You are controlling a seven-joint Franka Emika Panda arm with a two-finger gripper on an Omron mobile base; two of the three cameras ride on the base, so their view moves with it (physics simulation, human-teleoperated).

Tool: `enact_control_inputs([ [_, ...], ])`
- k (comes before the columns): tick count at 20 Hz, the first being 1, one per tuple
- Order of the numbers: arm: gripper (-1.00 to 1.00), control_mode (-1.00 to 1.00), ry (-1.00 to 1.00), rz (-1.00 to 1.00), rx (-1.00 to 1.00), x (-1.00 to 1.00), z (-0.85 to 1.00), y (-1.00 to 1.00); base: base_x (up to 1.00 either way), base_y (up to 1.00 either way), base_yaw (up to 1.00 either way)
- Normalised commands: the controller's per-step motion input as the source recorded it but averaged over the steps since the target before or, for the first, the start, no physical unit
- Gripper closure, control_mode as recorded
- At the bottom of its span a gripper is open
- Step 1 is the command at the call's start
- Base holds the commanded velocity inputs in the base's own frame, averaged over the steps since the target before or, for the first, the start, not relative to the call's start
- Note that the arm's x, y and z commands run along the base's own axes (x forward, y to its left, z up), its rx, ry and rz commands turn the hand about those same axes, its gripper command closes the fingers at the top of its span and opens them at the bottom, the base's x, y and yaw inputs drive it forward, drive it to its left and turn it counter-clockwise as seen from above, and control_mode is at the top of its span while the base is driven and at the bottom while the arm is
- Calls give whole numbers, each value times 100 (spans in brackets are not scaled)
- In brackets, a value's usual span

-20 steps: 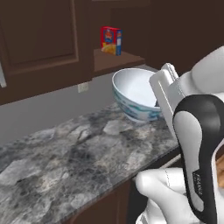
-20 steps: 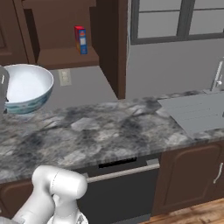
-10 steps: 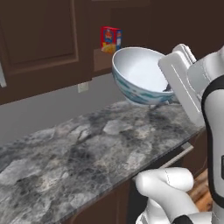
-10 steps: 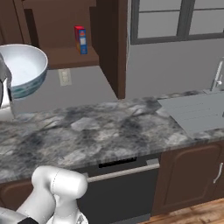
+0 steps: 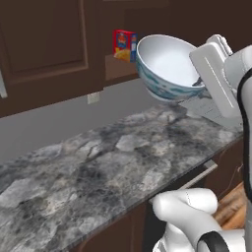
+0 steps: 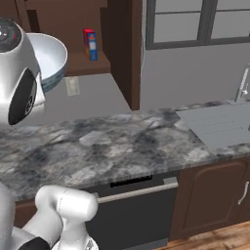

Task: Pick the mug and place it in the sink. Pick the bowl and place it in the open cabinet and then close the cabinet.

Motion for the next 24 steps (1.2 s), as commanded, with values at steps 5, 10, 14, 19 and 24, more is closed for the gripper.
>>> enact_control_inputs([
  [5, 100, -100, -3, 3, 0, 81, 2, -1, 0, 0, 0],
  [10, 100, -100, -15, 7, 0, 56, 0, 0, 0, 0, 0],
  [14, 100, -100, -9, 4, 0, 63, 0, 1, 0, 0, 0],
  [19, 100, -100, -1, 0, 0, 62, 0, 0, 0, 0, 0],
  [24, 100, -100, 2, 0, 0, 63, -1, 8, 0, 0, 0],
])
